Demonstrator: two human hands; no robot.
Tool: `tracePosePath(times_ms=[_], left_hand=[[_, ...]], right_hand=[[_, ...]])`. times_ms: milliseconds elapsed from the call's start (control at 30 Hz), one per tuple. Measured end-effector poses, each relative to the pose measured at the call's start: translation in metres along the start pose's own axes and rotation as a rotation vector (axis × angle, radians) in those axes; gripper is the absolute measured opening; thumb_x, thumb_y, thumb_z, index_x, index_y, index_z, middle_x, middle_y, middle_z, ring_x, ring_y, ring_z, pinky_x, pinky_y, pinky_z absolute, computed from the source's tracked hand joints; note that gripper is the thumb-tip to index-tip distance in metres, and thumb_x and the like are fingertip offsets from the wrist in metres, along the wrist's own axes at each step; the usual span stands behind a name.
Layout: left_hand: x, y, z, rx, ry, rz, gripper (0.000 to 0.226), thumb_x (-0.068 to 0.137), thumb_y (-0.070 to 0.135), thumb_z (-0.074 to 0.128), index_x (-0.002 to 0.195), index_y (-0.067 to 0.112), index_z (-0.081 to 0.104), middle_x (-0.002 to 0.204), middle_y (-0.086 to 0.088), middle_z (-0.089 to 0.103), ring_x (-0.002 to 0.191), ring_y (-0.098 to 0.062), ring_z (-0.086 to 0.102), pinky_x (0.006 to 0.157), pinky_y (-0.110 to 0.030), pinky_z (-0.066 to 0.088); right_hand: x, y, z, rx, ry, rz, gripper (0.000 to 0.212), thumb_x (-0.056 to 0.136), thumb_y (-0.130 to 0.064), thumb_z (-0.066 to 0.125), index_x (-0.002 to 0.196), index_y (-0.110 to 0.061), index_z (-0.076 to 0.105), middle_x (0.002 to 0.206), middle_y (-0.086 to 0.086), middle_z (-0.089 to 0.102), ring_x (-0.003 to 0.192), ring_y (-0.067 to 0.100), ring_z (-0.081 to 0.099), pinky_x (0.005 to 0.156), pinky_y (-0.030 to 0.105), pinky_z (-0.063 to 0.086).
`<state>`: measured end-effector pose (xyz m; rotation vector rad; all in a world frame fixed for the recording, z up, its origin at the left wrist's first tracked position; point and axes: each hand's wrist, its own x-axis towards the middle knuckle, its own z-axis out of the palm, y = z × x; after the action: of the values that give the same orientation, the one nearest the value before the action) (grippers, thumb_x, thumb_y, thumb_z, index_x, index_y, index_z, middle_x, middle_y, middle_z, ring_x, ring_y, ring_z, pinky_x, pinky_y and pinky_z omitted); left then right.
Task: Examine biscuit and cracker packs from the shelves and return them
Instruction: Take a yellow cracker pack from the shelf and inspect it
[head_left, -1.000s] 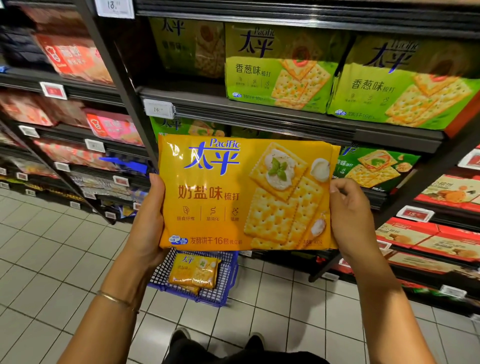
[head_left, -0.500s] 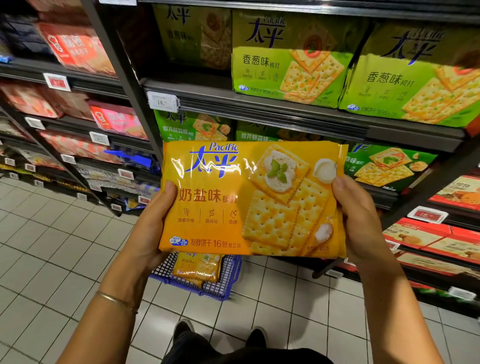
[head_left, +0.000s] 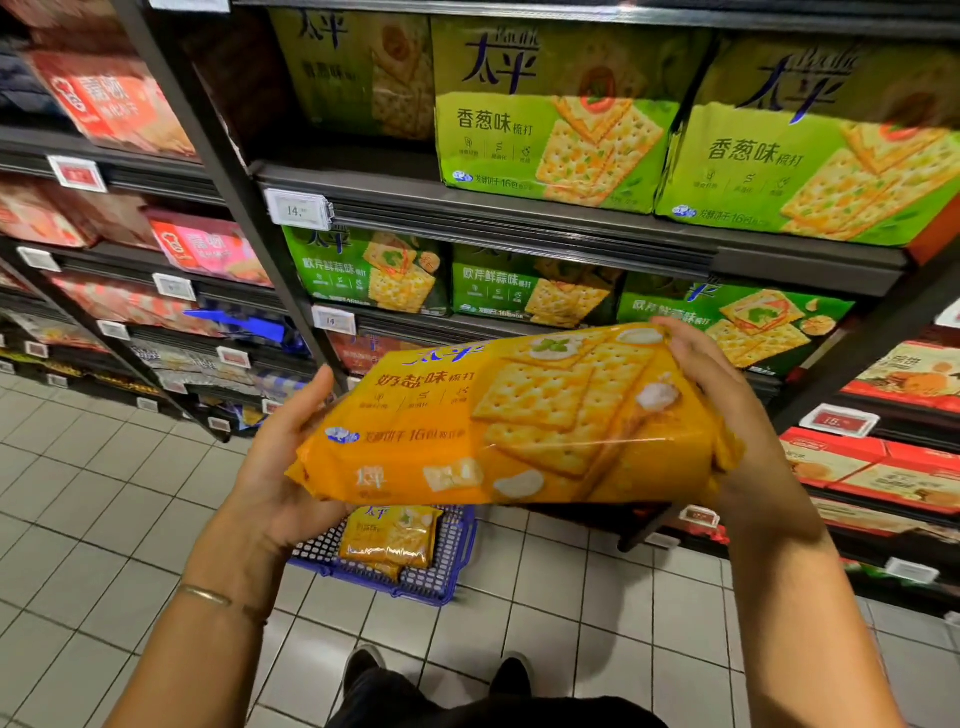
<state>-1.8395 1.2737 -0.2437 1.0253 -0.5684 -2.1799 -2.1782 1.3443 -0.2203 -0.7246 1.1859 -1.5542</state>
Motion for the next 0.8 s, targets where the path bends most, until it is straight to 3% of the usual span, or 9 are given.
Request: tracePosePath(times_ms=[67, 167, 267, 333, 433, 533, 600, 700, 800], left_hand=[[0.001, 0.004, 0.0, 0.06, -0.031, -0.026, 0.068, 0.088, 0.066, 0.055, 0.129, 0.014, 0.074, 0.124, -0.019, 0.074, 0.1, -0.038, 0.076, 0.073, -0.052, 0.065], [0.004, 0.008, 0.003, 0.128, -0.072, -0.099, 0.075, 0.085, 0.072, 0.049, 0.126, 0.015, 0.076, 0.119, -0.025, 0.074, 0.09, -0.046, 0.077, 0.058, -0.051, 0.065], [0.009, 0.006, 0.007, 0.138, -0.112, -0.151, 0.079, 0.088, 0.073, 0.043, 0.126, 0.012, 0.075, 0.123, -0.034, 0.069, 0.091, -0.047, 0.076, 0.061, -0.046, 0.066], [0.012, 0.003, 0.007, 0.119, -0.133, -0.161, 0.073, 0.09, 0.065, 0.045, 0.127, 0.01, 0.075, 0.123, -0.036, 0.067, 0.087, -0.044, 0.078, 0.061, -0.045, 0.066], [0.015, 0.001, 0.006, 0.112, -0.15, -0.152, 0.065, 0.087, 0.058, 0.052, 0.121, 0.009, 0.078, 0.116, -0.036, 0.07, 0.08, -0.044, 0.078, 0.059, -0.046, 0.066], [0.018, 0.001, 0.008, 0.099, -0.103, -0.131, 0.06, 0.084, 0.054, 0.058, 0.118, 0.009, 0.079, 0.101, -0.03, 0.076, 0.076, -0.044, 0.078, 0.056, -0.049, 0.065], [0.021, 0.0, 0.008, 0.105, -0.049, -0.066, 0.055, 0.086, 0.048, 0.06, 0.127, 0.013, 0.074, 0.106, -0.023, 0.077, 0.08, -0.041, 0.078, 0.06, -0.051, 0.065], [0.025, -0.001, 0.007, 0.122, -0.022, 0.074, 0.06, 0.088, 0.035, 0.059, 0.145, 0.016, 0.06, 0.126, -0.018, 0.073, 0.1, -0.037, 0.076, 0.078, -0.053, 0.065], [0.024, 0.003, 0.007, 0.184, -0.066, 0.253, 0.071, 0.087, 0.019, 0.06, 0.156, 0.023, 0.044, 0.125, -0.012, 0.075, 0.1, -0.032, 0.078, 0.072, -0.047, 0.065]], right_hand=[[-0.001, 0.005, -0.009, 0.018, -0.015, 0.039, 0.032, 0.099, -0.032, 0.058, 0.128, -0.028, 0.071, 0.123, 0.0, 0.075, 0.111, 0.018, 0.073, 0.087, 0.038, 0.062], [-0.003, 0.009, -0.017, 0.136, -0.071, 0.072, 0.011, 0.077, -0.035, 0.074, 0.079, -0.034, 0.084, 0.082, -0.009, 0.08, 0.076, 0.005, 0.077, 0.061, 0.025, 0.062], [0.004, 0.014, -0.026, 0.201, -0.105, 0.123, 0.021, 0.099, -0.027, 0.057, 0.104, -0.018, 0.075, 0.082, 0.001, 0.078, 0.07, 0.015, 0.076, 0.057, 0.024, 0.059], [0.01, 0.016, -0.035, 0.228, -0.091, 0.162, 0.034, 0.107, -0.023, 0.042, 0.098, -0.02, 0.074, 0.071, -0.003, 0.074, 0.059, 0.01, 0.071, 0.05, 0.019, 0.054], [0.01, 0.017, -0.04, 0.22, -0.109, 0.164, 0.037, 0.105, -0.023, 0.045, 0.094, -0.022, 0.081, 0.076, 0.0, 0.076, 0.06, 0.011, 0.072, 0.05, 0.021, 0.055], [0.01, 0.015, -0.036, 0.18, -0.133, 0.126, 0.028, 0.099, -0.028, 0.057, 0.099, -0.021, 0.084, 0.098, 0.006, 0.08, 0.085, 0.019, 0.078, 0.066, 0.03, 0.064], [0.007, 0.014, -0.035, 0.149, -0.163, 0.103, 0.02, 0.094, -0.028, 0.066, 0.093, -0.029, 0.085, 0.097, -0.001, 0.081, 0.089, 0.013, 0.078, 0.067, 0.027, 0.063], [0.005, 0.01, -0.03, 0.189, -0.16, 0.159, 0.037, 0.107, -0.039, 0.046, 0.118, -0.027, 0.079, 0.122, 0.007, 0.076, 0.112, 0.022, 0.073, 0.08, 0.032, 0.063], [0.007, 0.009, -0.027, 0.171, -0.233, 0.184, 0.06, 0.099, -0.053, 0.056, 0.14, -0.011, 0.063, 0.142, 0.016, 0.064, 0.13, 0.032, 0.062, 0.092, 0.04, 0.059]])
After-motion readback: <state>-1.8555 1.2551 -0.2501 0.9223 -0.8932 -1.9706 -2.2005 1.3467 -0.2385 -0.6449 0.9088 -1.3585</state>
